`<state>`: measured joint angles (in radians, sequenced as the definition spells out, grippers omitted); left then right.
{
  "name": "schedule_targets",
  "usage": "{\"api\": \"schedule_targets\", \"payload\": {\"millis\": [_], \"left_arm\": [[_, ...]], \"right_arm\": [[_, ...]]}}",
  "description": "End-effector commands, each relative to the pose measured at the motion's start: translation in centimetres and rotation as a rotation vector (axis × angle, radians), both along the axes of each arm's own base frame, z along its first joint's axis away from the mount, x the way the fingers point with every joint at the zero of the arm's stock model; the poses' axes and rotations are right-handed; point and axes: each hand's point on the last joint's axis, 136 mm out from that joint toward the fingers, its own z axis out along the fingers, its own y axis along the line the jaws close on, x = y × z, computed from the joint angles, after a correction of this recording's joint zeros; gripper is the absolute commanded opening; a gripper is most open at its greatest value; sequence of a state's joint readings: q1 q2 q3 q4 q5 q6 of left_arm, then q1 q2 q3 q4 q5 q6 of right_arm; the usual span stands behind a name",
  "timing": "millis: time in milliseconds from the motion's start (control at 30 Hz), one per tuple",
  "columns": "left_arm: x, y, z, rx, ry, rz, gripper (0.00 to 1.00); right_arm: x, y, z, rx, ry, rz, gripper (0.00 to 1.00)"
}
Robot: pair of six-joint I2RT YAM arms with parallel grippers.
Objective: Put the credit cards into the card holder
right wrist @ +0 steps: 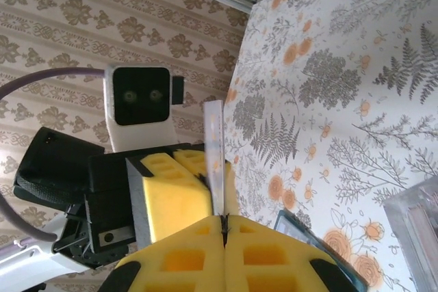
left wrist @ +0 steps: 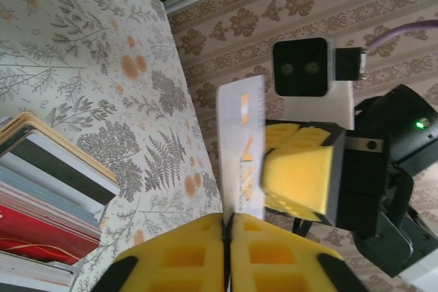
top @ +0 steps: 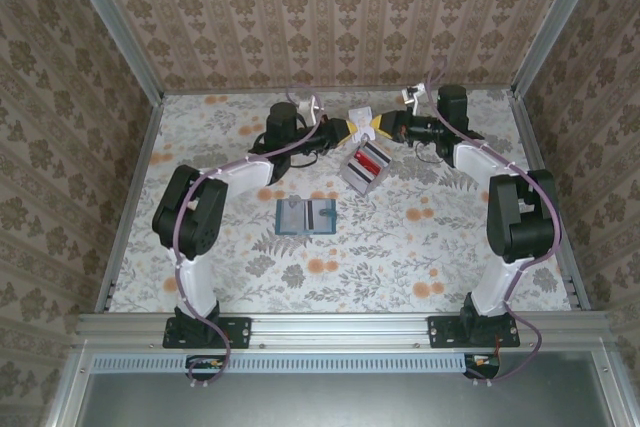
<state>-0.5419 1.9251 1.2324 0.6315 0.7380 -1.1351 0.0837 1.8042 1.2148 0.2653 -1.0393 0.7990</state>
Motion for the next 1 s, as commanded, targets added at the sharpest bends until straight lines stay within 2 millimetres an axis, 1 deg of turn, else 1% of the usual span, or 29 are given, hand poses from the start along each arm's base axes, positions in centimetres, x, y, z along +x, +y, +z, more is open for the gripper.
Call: {"api": "schedule_targets", "payload": {"millis": [0,33,67,100,133,200,267,400,500,633,767,833,900,967], "left_arm": [[0.2,0.3,0.7,-0.043,-0.031,-0.001,0.04],[0.2,0.5,0.7,-0.045,-0.030,-0.002,0.03],[0.2,0.7,0.7,-0.044,-0.030,-0.004,0.01],[0.1,0.9,0.7,-0.041,-0.031,-0.005,0.01],[-0.1,1.1,0.4,-0.035,-0.025,-0.007,0.00],[-0.3,1.6,0.3,-0.036,-0.013,-0.013,0.00],[-0.6,1.8,0.5,-0.047,-0.009,-0.021,0.00],[-1.1,1.9,0.9,-0.056,-0.002,-0.044,0.00],[-1.5,1.8,1.5,-0.064,-0.010,-0.061,0.00],[-2.1,1.8,1.6,-0.062,-0.002,-0.077,0.00],[-2.7,1.8,1.1,-0.055,0.012,-0.091,0.00],[-2.9,1.9,0.9,-0.052,0.016,-0.091,0.00],[-3.1,2.0,0.7,-0.048,0.022,-0.094,0.00],[-3.2,2.0,0.5,-0.043,0.025,-0.098,0.00]], "right_arm": [[-1.4,1.2,-1.0,-0.004,0.046,0.091,0.11],[-1.5,1.2,-1.1,-0.006,0.055,0.096,0.13],[-1.6,1.3,-1.2,-0.010,0.059,0.103,0.18],[-1.8,1.3,-1.1,-0.016,0.061,0.107,0.27],[-1.8,1.3,-1.2,-0.016,0.061,0.113,0.32],[-1.7,1.3,-1.1,0.003,0.068,0.120,0.36],[-1.5,1.5,-1.1,0.021,0.074,0.122,0.37],[-1.4,2.2,-1.3,0.037,0.078,0.130,0.37],[-1.4,2.7,-1.8,0.036,0.093,0.141,0.37],[-1.3,2.9,-1.8,0.042,0.089,0.140,0.37],[-1.3,2.9,-1.3,0.051,0.080,0.145,0.30],[-1.4,2.9,-1.3,0.054,0.081,0.148,0.24],[-1.6,3.0,-1.3,0.056,0.083,0.151,0.19],[-1.8,3.1,-1.4,0.059,0.083,0.158,0.12]]}}
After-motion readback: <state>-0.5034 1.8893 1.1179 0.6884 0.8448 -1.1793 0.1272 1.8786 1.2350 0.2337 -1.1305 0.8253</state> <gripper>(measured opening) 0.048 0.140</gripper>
